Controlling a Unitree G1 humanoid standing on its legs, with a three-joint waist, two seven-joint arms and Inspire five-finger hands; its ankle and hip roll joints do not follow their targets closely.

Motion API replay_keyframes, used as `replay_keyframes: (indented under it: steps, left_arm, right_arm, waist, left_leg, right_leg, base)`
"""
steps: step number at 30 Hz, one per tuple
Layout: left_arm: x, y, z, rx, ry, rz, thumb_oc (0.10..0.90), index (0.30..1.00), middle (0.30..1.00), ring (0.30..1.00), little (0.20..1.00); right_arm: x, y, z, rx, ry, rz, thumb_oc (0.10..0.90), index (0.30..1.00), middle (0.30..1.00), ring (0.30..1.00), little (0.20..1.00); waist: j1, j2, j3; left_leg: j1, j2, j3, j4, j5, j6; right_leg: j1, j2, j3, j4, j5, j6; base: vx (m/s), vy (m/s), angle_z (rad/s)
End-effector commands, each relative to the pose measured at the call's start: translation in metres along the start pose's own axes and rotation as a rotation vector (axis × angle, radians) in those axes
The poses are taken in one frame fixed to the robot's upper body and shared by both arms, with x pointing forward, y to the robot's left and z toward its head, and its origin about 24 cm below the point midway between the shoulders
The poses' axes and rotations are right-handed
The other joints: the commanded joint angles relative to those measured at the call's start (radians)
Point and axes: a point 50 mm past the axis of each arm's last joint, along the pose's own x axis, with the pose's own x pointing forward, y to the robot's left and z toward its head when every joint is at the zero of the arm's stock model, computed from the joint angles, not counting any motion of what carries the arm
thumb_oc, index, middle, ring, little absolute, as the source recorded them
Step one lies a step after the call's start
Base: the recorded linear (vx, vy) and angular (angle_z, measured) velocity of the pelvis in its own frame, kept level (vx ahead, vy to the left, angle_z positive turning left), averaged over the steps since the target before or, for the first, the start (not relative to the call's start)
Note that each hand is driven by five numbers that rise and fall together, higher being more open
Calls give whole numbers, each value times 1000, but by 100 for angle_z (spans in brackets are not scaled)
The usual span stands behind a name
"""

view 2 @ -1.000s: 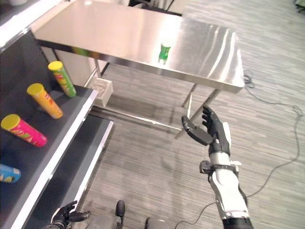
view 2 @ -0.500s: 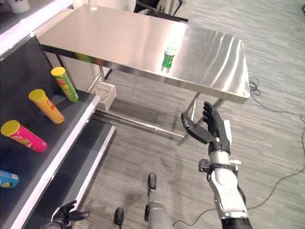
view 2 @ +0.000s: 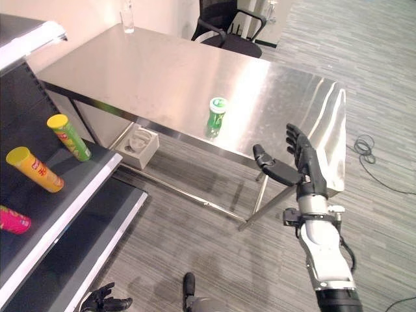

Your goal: Put the goods on the table back onto the shelves and tidy them up.

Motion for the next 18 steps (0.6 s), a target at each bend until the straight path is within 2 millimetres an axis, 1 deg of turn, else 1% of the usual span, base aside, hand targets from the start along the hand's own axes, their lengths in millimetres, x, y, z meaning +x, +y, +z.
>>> replay_keyframes:
  steps: [1,2,3,4,9,10,11,12,13,14,16,18]
  left_arm:
    - [-1,31,13,65,-72,58,800,900,900,900,900]
    - [-1,30,14,63,-76,59,800,900,900,900,900]
    - [-1,30,14,63,-77,59,800,900,900,900,900]
    - [-1,26,17,55,-89,43,800,900,900,900,900]
    - [-1,26,16,55,-89,43,800,900,900,900,900]
    - [-2,21,14,86,-82,20,800,900,900,900,900]
    - [-1,21,9,123,-55,27,800,900,900,900,900]
    - [-2,21,8,121,-57,24,800,900,900,900,900]
    - [-2,21,8,121,-57,24,800,900,900,900,900]
    - [-2,19,5,117,-52,17,800,900,900,900,900]
    - [-3,21,3,121,-41,23,800,900,900,900,900]
    - [-2,25,1,127,-31,39,800,900,900,900,900]
  right_arm:
    - [14,-7,74,36,-381,-11,800,900,900,900,900]
    - [17,-6,77,30,-388,-8,800,900,900,900,900]
    - [17,-6,77,30,-389,-8,800,900,900,900,900]
    - [20,-4,81,18,-396,7,800,900,900,900,900]
    - [20,-4,81,17,-396,7,800,900,900,900,900]
    - [25,1,87,-13,-418,31,800,900,900,900,900]
    - [29,2,83,-26,-402,19,800,900,900,900,900]
    - [30,7,86,-44,-409,45,800,900,900,900,900]
    - [30,7,86,-44,-409,45,800,900,900,900,900]
    - [30,10,87,-47,-410,58,800,900,900,900,900]
    - [30,12,85,-56,-407,62,800,900,900,900,900]
    - [31,16,85,-45,-405,74,800,900,900,900,900]
  waist:
    - [35,-29,-43]
    - [44,-37,-29]
    - [44,-36,-28]
    - [63,-50,-12]
    - [66,-48,-10]
    - [100,-37,-5]
    - [113,-16,-5]
    - [115,4,-25]
    - [115,4,-25]
    - [113,10,-32]
    - [118,14,-45]
    - [130,8,-54]
  left_leg:
    - [-120,-71,-13,239,199,82]
    - [-169,-79,-1,305,199,92]
    - [-174,-79,-1,314,195,93]
    - [-254,-92,37,298,141,116]
    - [-251,-90,41,302,136,117]
    - [-286,-109,39,-43,105,110]
    - [-304,-112,25,-198,188,90]
    - [-266,-95,30,-232,201,89]
    - [-266,-95,30,-232,201,89]
    - [-257,-99,28,-232,197,87]
    - [-231,-101,37,-243,194,90]
    - [-206,-106,58,-258,186,99]
  right_leg:
    - [-13,-82,75,48,-64,100]
    - [2,-89,76,43,-71,94]
    - [1,-88,76,43,-71,95]
    - [29,-105,84,37,-84,94]
    - [32,-103,87,37,-85,95]
    - [61,-103,95,31,-107,111]
    - [93,-91,94,20,-128,114]
    - [103,-86,96,26,-141,122]
    - [103,-86,96,26,-141,122]
    - [107,-94,99,27,-142,125]
    - [111,-115,104,27,-145,132]
    - [114,-141,118,26,-142,144]
  base:
    - [135,-270,-35]
    - [65,-111,-33]
    - [99,-110,-45]
    - [75,-50,-27]
    - [62,6,-10]
    - [365,174,-4]
    - [494,269,-3]
    - [264,184,-14]
    - [190,162,-24]
    - [119,122,-46]
    - [165,198,-31]
    - [133,210,-21]
